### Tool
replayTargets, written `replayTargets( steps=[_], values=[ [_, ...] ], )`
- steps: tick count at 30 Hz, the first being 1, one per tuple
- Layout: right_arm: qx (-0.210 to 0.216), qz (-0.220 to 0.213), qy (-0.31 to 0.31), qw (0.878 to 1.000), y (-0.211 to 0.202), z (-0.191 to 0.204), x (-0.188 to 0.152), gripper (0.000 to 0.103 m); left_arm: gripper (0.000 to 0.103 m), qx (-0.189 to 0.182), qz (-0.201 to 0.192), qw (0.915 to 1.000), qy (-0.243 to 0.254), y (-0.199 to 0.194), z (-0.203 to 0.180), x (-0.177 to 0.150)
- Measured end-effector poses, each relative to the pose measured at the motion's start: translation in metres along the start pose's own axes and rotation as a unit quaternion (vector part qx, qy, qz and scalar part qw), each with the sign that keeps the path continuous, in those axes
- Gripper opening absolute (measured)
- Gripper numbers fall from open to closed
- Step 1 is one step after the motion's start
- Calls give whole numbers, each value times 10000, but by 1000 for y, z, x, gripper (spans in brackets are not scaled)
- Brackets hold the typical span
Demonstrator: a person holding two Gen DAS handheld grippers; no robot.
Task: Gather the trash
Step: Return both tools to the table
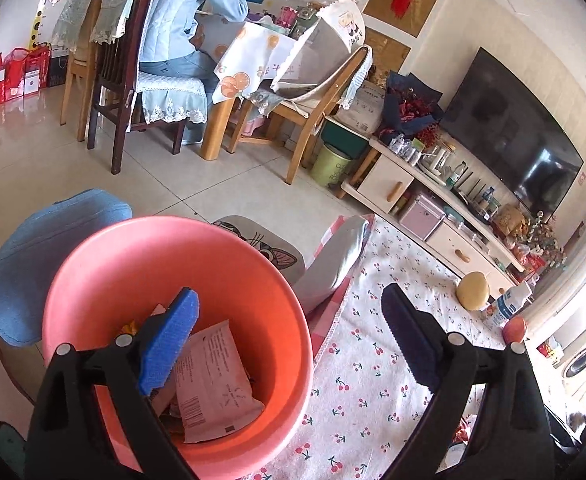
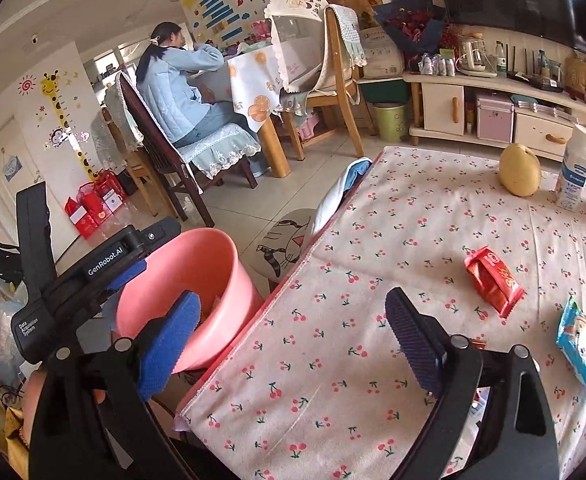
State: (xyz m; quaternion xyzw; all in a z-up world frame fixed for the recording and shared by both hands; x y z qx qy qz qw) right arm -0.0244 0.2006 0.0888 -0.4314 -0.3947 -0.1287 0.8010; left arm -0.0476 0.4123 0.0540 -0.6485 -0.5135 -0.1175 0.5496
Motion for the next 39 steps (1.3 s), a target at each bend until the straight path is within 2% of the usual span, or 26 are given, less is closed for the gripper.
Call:
replayTargets(
  steps=[6,13,23,33,39],
  values=[
    [-185,-183,26,9997,-30,-18,-5,93,95,-287,492,9983,-78,8,-11,-18],
    [-441,-387,69,9983,-64,-44,-11,94,96,-515,618,9968,40,12,-36,-36],
    [-839,-638,144,9943,-102,-89,-26,94,96,-883,373,9914,890,2,-101,-67],
    [-1238,-866,62,9885,-133,-130,-39,94,96,-868,368,9779,1867,-5,-159,-107],
    [-1432,-1012,28,9845,-151,-152,-40,94,96,-1064,467,9697,2147,-7,-190,-128]
  ],
)
Point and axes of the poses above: each gripper's, at about its wrist camera, not at the fingertips, and y roughly the way its jaws point, z to its left, x to its top, the point moved 6 cm from there along y, roughly the way its jaws point, and after that the axes turned 2 degrees about x, right-handed, at the moved point
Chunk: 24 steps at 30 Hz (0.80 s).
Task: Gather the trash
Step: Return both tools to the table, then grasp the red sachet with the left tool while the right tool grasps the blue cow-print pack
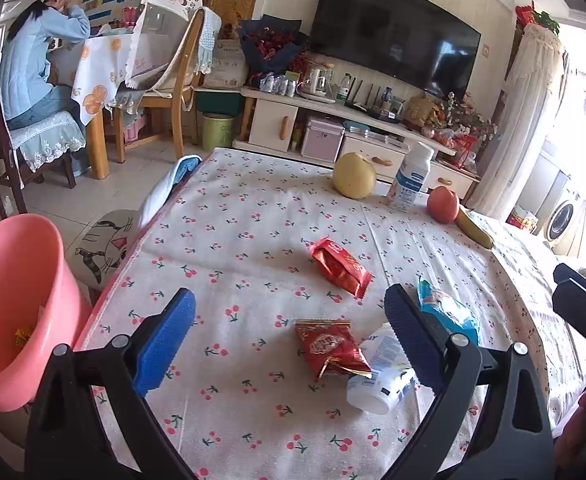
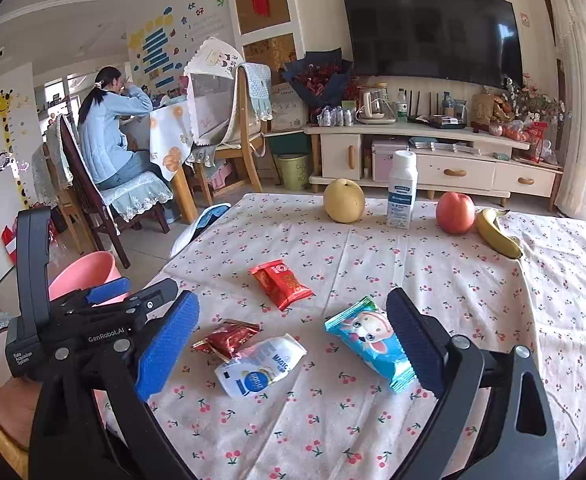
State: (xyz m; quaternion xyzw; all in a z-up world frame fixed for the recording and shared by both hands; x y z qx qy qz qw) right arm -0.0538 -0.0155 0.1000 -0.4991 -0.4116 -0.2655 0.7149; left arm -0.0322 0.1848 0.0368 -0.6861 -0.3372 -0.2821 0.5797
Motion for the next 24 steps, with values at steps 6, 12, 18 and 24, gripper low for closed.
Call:
replayTargets(
  steps=[6,12,18,24],
  values=[
    [-184,-82,53,9998,-5,-27,1,94,96,-137,218,9994,252,12,-30,-9],
    [-296,-112,135,9994,-4,-51,2,94,96,-290,230,9978,557,20,-59,-14],
    [-281,-62,268,9992,2,-70,2,94,96,-496,242,9964,639,28,-80,-13],
    [-202,177,574,9980,16,-93,-1,94,96,-568,359,9949,755,41,-91,-13]
  ],
)
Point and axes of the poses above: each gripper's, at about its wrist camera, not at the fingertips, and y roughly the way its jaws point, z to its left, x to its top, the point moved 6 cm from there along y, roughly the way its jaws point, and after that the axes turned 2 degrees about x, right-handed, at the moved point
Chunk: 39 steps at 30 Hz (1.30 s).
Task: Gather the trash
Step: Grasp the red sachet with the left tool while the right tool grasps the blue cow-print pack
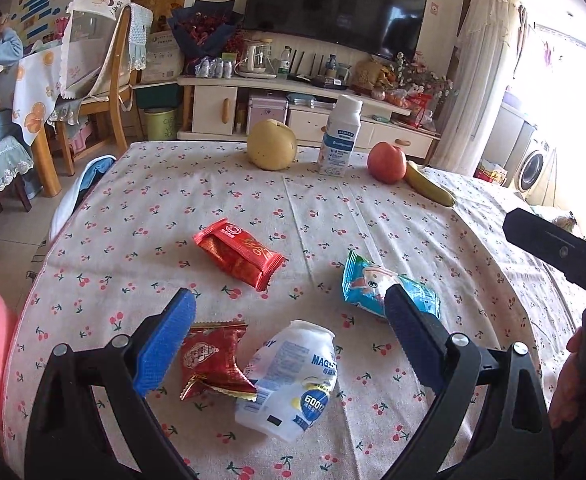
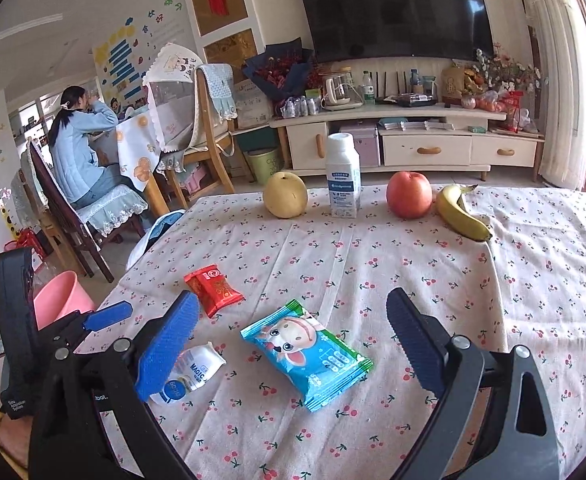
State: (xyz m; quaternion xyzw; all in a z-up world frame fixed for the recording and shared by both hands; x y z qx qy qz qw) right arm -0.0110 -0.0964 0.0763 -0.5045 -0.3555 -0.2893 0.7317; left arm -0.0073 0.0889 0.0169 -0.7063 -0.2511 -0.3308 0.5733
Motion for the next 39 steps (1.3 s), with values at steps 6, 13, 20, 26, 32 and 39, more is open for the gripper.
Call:
replayTargets(
  steps=[6,13,20,26,32,39],
  values=[
    [-26,222,298,9993,16,-26,1,94,96,-60,104,9999,97,14,-2,5],
    [225,939,571,9937,60,-34,-17,94,96,-18,509,9986,-152,50,13,17],
    [243,1454,-394,9883,90,-10,-31,94,96,85,1079,9921,-628,92,36,27],
    [202,1781,-556,9822,108,-6,-47,94,94,330,1251,9903,-501,112,37,34],
    [117,1839,-699,9804,111,-5,-51,94,84,569,1421,9881,-175,132,35,40],
    [-6,1870,-649,9802,114,-14,-49,94,71,837,1640,9828,-123,140,55,33]
  ],
)
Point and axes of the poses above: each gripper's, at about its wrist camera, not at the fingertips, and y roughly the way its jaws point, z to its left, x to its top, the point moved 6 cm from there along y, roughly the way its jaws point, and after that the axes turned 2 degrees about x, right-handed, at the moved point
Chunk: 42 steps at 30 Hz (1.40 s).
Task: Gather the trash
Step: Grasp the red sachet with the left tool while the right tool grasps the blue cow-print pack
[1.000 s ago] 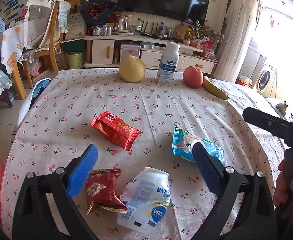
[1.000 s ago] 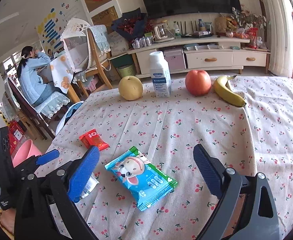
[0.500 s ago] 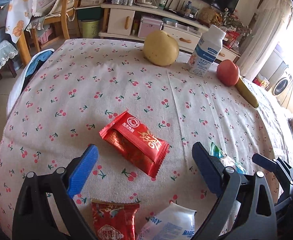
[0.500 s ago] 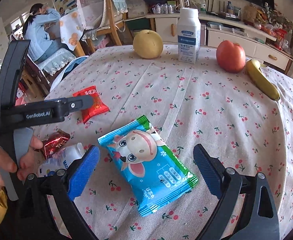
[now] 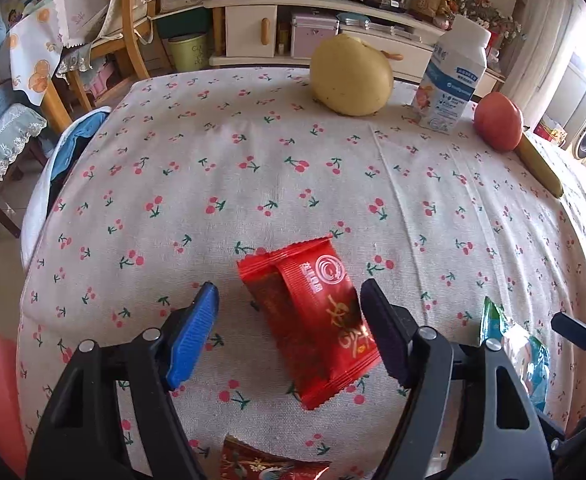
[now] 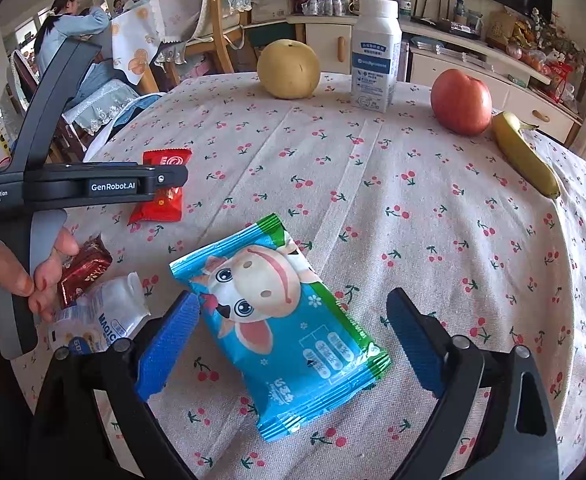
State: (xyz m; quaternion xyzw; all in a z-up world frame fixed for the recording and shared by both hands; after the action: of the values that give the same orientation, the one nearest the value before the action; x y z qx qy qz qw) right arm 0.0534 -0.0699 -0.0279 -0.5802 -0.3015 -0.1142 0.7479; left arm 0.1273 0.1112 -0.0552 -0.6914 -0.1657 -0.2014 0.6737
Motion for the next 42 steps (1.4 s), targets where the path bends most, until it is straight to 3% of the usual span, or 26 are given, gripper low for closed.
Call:
replayTargets(
  steps=[7,12,19,21,23,29,42],
  values=[
    [24,130,9,9999,6,-1,-1,94,70,76,39,9996,268,1,-13,-5],
    [40,279,-81,9996,15,4,-4,94,50,188,-54,9994,279,-1,-9,-5],
    [-87,305,-239,9992,19,7,-5,94,46,87,-106,9995,267,-2,-10,-5],
    [-126,314,-255,9991,19,7,-5,90,45,12,-102,9997,209,-3,-9,-5],
    [-162,288,-288,9990,17,7,-5,78,45,-64,-99,9998,174,-4,-9,-5],
    [-62,268,-156,9995,12,3,-6,68,45,-187,-189,9996,86,-10,-9,-6],
    [368,120,379,9985,4,-5,-5,60,44,-423,-514,9976,-207,-42,9,-12]
  ],
)
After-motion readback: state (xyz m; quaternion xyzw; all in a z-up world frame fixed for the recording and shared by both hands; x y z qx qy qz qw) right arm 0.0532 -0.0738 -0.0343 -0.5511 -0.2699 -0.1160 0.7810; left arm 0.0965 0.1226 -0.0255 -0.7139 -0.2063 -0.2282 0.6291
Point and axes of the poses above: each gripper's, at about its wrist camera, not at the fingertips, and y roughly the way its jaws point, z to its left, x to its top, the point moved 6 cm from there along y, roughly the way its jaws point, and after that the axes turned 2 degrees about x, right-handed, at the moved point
